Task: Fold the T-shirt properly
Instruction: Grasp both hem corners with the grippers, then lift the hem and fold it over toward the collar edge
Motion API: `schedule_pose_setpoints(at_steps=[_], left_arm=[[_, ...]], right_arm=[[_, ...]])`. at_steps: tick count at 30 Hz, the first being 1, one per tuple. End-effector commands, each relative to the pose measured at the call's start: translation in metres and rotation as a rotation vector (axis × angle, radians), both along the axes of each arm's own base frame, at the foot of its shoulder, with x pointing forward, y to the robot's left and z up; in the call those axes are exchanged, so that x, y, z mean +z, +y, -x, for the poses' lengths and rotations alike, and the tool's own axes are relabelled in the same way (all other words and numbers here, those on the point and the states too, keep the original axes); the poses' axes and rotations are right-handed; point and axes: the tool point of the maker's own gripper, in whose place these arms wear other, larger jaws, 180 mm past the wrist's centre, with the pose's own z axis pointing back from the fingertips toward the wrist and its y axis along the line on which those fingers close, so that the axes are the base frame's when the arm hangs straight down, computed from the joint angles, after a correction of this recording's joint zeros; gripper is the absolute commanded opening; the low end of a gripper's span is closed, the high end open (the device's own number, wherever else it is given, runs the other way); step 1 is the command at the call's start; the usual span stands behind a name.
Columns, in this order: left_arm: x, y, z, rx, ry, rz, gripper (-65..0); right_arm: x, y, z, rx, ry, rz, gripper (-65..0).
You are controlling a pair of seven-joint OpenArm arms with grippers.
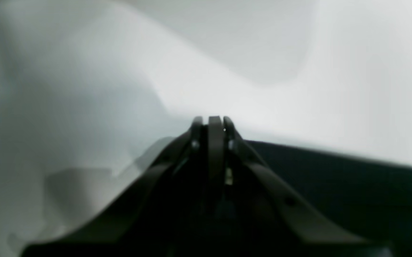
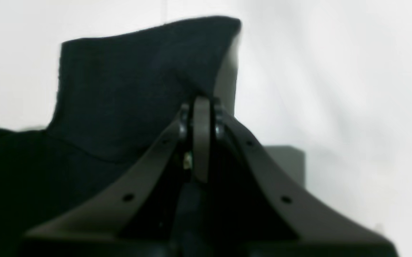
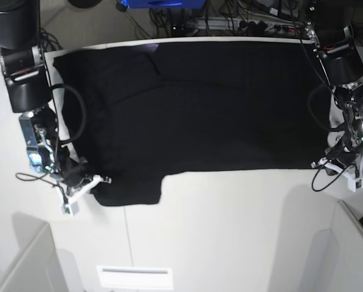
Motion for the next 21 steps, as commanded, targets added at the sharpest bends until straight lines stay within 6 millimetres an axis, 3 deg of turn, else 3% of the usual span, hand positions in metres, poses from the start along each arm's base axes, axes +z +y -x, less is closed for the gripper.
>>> schedule_pose_setpoints(at_steps=[1, 6, 13, 21], left_arm=[[0.029, 0.014, -0.009, 0.011, -0.069, -0.038, -65.0], [0.033, 0.002, 0.005, -0.084, -0.048, -0.076, -65.0], [0.044, 0.011, 0.037, -0.046, -0.025, -0.086, -65.0], [0.056, -0.005, 0.06, -0.127, 0.007, -0.169, -65.0]], right_arm=[[0.019, -0.015, -0.012, -0.035, -0.048, -0.005, -65.0], [0.023, -0.029, 0.001, -0.105, -0.051, -0.072, -65.0], [0.025, -0.024, 0.016, -0.087, -0.042, -0.087, -65.0], [0.023, -0.013, 0.032, -0.057, -0.047, -0.091, -65.0]])
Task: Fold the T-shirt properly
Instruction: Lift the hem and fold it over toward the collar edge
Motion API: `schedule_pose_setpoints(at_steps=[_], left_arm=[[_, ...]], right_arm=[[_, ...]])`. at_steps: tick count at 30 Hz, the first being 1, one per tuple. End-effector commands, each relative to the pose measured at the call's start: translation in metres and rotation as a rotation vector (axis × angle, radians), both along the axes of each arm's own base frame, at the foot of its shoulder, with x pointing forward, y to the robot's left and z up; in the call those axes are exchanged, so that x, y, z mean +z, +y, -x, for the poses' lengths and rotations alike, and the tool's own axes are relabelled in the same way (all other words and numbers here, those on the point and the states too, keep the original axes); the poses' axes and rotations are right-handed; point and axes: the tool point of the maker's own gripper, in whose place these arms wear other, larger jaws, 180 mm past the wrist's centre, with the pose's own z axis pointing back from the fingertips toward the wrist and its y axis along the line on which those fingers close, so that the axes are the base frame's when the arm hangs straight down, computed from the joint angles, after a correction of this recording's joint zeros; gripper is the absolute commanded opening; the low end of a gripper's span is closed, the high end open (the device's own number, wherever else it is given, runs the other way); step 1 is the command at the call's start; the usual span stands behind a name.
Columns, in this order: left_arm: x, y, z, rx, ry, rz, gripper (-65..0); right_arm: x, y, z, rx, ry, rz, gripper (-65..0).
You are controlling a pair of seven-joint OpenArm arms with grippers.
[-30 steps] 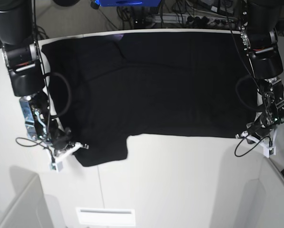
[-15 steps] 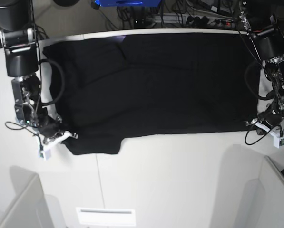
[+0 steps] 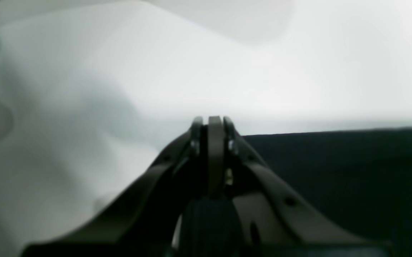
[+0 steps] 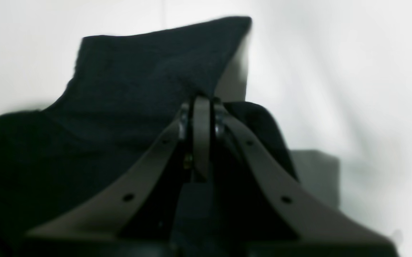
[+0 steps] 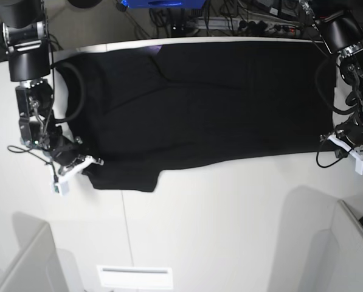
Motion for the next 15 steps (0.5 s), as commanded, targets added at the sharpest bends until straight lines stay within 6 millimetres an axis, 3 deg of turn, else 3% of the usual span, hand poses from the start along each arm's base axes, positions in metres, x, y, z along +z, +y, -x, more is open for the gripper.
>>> schedule_pose_setpoints(at_steps=[1, 6, 9, 15], left_arm=[[0.018, 0.005, -0.005, -0.016, -0.04, -0.037, -65.0], [0.012, 0.008, 0.012, -0.001, -0.023, -0.04, -65.0], [0.016, 0.012, 0.022, 0.004, -0.024, -0.063, -65.0], [0.021, -0.005, 0.036, -0.038, -0.038, -0.055, -65.0]], right_arm=[[0.022, -0.006, -0.015, -0.011, -0.069, 0.002, -65.0], [0.025, -0.001, -0.009, 0.008, -0.067, 0.0, -65.0], [0.032, -0.008, -0.004, -0.016, -0.082, -0.013, -65.0], [0.036, -0.009, 0.009, -0.027, -0.068, -0.033, -65.0]])
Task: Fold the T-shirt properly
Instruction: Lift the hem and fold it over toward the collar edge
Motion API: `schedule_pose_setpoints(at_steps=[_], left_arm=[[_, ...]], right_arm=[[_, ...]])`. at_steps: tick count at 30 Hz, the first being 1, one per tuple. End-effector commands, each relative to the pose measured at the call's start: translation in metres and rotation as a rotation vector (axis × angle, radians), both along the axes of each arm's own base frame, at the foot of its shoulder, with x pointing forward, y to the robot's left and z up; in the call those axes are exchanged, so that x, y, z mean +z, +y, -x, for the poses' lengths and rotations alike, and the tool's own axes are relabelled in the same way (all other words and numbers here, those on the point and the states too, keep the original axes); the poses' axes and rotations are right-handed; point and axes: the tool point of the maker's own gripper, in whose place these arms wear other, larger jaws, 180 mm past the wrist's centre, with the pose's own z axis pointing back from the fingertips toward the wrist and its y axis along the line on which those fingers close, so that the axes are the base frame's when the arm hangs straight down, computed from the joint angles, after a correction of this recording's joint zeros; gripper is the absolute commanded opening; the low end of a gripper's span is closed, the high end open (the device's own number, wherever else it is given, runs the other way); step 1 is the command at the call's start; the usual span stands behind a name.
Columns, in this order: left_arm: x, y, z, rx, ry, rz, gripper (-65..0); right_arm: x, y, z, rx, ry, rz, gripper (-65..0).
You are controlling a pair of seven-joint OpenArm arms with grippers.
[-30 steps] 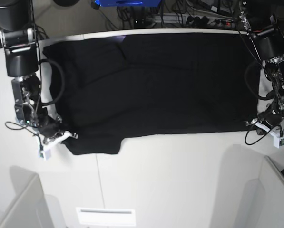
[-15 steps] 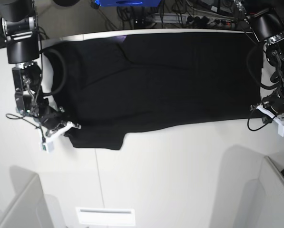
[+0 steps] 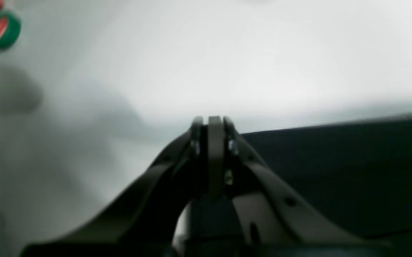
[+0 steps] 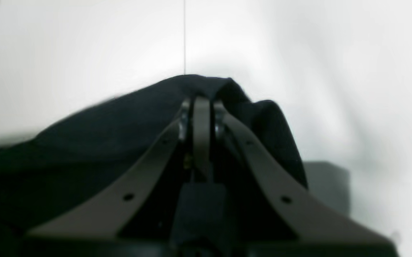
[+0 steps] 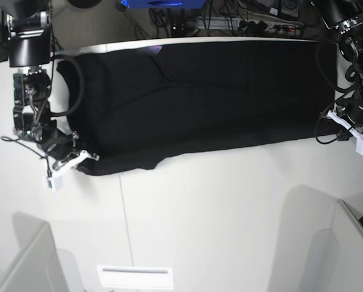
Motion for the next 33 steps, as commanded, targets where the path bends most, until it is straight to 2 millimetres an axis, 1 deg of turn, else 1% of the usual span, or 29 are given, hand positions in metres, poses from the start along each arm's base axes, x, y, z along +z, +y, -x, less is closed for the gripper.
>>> schedule_pose_setpoints(at_steps=[1, 3, 5, 8, 11, 12, 17, 22, 27, 29, 31, 33], left_arm=[[0.012, 0.001, -0.001, -0.018, -0.035, -0.004, -65.0], [0.007, -0.008, 0.004, -0.032, -0.033, 0.054, -65.0], [0.003, -0.012, 0.009, -0.035, -0.028, 0.086, -65.0], [0.008, -0.006, 0.019, -0.018, -0.033, 0.072, -65.0], [0.014, -0.003, 0.026, -0.014, -0.037, 0.051, -65.0], [0.015, -0.002, 0.027, -0.016, -0.036, 0.045, -65.0], [0.019, -0.013, 0.039, -0.05, -0.025, 0.017, -65.0], [0.017, -0.013, 0.045, -0.057, -0.005, 0.01, -65.0], [0.016, -0.014, 0.046, -0.058, -0.003, 0.01, -65.0], [0.013, -0.014, 0.051, -0.059, 0.012, 0.009, -65.0], [0.012, -0.014, 0.053, -0.059, 0.02, 0.008, -65.0], [0.011, -0.014, 0.054, -0.059, 0.023, 0.008, -65.0]], right_arm=[[0.017, -0.006, -0.009, -0.011, -0.054, 0.004, -65.0], [0.016, -0.004, -0.003, -0.004, -0.053, 0.003, -65.0], [0.017, 0.0, 0.002, 0.007, -0.056, 0.004, -65.0], [0.018, 0.006, 0.013, 0.023, -0.061, 0.003, -65.0], [0.022, 0.001, 0.026, 0.008, -0.067, 0.0, -65.0], [0.022, 0.005, 0.03, 0.006, -0.061, -0.014, -65.0], [0.03, -0.004, 0.042, -0.032, -0.043, -0.034, -65.0], [0.04, -0.007, 0.057, -0.028, -0.042, -0.024, -65.0], [0.04, -0.013, 0.074, -0.027, -0.007, -0.011, -65.0], [0.041, -0.015, 0.083, -0.033, -0.007, -0.002, -65.0], [0.045, -0.015, 0.089, -0.031, -0.014, 0.006, -65.0], [0.047, -0.01, 0.095, -0.022, -0.015, -0.02, -65.0]])
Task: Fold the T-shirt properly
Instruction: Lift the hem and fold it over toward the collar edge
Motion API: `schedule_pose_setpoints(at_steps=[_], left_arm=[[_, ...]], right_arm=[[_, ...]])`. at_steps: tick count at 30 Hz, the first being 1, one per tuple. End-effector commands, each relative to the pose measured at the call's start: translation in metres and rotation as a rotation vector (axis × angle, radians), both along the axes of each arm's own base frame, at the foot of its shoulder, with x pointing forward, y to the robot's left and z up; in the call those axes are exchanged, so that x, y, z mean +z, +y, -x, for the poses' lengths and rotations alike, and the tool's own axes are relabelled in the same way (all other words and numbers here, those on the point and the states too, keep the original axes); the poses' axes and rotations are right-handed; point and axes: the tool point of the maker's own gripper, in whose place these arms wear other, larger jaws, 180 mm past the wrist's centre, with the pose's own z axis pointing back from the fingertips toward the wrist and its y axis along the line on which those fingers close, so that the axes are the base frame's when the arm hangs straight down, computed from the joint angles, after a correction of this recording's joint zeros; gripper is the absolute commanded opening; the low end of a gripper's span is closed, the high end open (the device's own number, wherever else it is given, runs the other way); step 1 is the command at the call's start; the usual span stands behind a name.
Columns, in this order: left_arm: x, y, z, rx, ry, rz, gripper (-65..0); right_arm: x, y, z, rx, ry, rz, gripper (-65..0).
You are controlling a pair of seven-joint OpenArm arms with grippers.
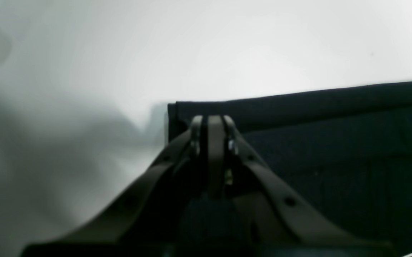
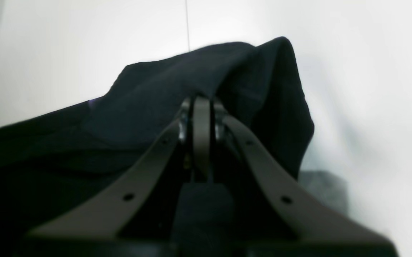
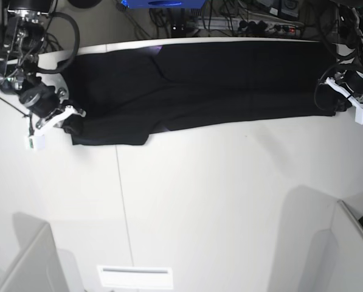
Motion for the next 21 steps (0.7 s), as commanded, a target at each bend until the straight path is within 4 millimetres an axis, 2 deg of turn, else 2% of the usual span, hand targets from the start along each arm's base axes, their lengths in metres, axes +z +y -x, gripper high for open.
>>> schedule_pose_setpoints(at_steps=[1, 7, 14, 21], left_arm=[[0.011, 0.002, -0.004, -0.016, -0.031, -0.023, -65.0], [0.001, 0.002, 0.013, -0.019, 0.022, -0.024, -65.0], [-0.003, -0.002, 0.027, -0.033, 0.058, -0.033, -65.0], [-0.011, -0.001, 0.044, -0.039, 0.113, -0.039, -65.0]], right_arm=[[0.013, -0.002, -0.004, 0.0, -0.046, -0.015, -65.0], [0.011, -0.005, 0.016, -0.035, -0.013, -0.115, -65.0], [0.01, -0.002, 0.034, -0.023, 0.008, -0.101, -65.0], [0.006, -0.01, 0.042, -0.01, 0.035, -0.067, -65.0]])
